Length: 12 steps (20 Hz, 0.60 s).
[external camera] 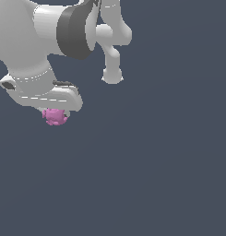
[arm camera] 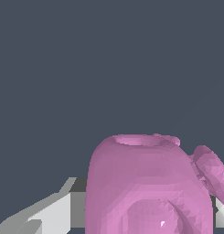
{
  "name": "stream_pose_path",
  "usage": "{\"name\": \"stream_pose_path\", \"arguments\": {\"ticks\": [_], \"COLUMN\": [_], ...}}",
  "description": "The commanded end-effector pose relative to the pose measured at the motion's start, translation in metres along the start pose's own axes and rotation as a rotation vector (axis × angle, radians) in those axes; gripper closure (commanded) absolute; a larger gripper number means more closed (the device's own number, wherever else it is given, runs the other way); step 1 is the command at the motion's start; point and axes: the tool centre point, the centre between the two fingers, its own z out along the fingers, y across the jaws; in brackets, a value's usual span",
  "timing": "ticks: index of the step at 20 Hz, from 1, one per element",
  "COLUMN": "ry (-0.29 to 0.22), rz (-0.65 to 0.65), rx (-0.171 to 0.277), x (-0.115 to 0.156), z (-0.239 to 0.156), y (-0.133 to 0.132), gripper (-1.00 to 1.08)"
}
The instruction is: Pick up the object and move it to a goal position.
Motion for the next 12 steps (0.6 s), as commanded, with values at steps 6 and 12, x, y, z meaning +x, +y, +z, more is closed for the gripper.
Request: {"name": "stream_pose_path", "arguments": {"ticks": [6, 12], "ry": [-0.001, -0.001], "rz": [-0.001, -0.001], "rx": [-0.001, -0.001], "x": [-0.003, -0.003], "z": [-0.039, -0.046], "y": [0.02, 0.024], "gripper": [1.08, 1.08]}}
